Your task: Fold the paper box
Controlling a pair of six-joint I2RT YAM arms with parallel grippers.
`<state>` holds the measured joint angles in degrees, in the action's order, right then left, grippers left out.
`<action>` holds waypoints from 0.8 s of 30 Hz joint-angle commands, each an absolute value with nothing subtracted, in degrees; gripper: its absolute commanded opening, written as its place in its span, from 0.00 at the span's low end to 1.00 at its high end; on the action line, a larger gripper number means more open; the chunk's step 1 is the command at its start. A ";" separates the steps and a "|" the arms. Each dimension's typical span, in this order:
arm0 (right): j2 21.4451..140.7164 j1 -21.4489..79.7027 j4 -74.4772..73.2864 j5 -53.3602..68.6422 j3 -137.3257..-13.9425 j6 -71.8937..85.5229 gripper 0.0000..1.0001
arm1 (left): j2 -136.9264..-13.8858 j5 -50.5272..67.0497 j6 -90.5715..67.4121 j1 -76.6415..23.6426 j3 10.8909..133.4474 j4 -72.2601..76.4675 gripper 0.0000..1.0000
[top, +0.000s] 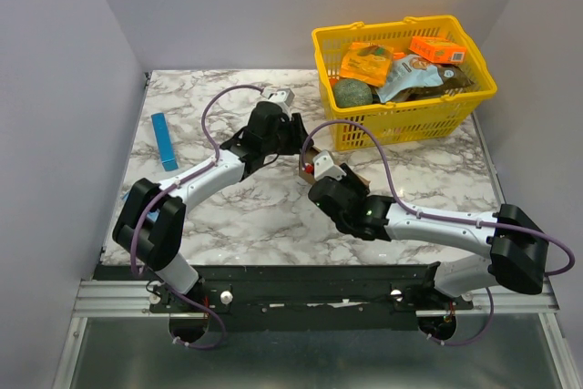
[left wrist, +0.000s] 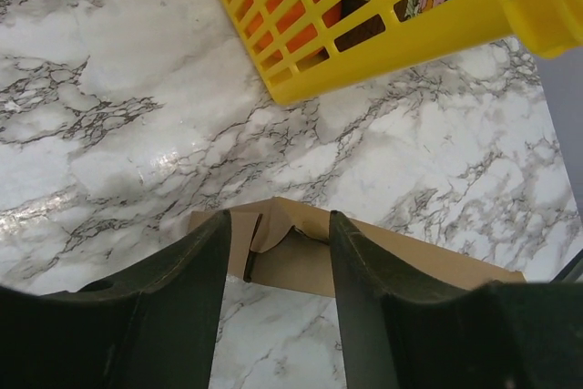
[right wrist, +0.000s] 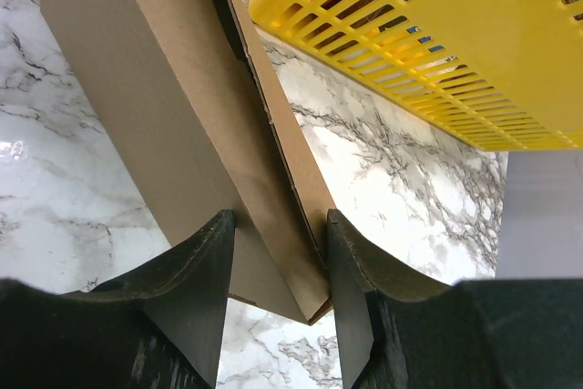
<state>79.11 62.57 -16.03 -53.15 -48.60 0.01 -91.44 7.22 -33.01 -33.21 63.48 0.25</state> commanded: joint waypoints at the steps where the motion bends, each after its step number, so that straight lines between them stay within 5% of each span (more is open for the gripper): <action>1: 80.95 62.40 -21.97 -49.39 -47.29 3.60 0.50 | -92.37 7.91 -34.36 -32.34 61.00 2.37 0.51; 9: 81.03 62.32 -22.06 -49.39 -46.76 3.78 0.46 | -92.46 7.82 -35.16 -31.91 56.87 3.69 0.36; 17: 80.86 62.40 -22.41 -49.57 -46.93 3.87 0.43 | -90.97 5.71 -34.63 -31.90 53.44 3.25 0.35; 20: 81.12 62.31 -22.41 -49.31 -47.11 3.96 0.43 | -90.27 5.36 -33.49 -31.90 53.96 3.25 0.42; 24: 81.39 62.40 -22.76 -49.04 -47.64 3.96 0.43 | -89.12 4.66 -31.64 -31.82 57.03 1.50 0.67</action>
<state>79.13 62.57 -16.56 -53.04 -48.69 1.10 -90.04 7.88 -35.22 -32.53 56.16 9.63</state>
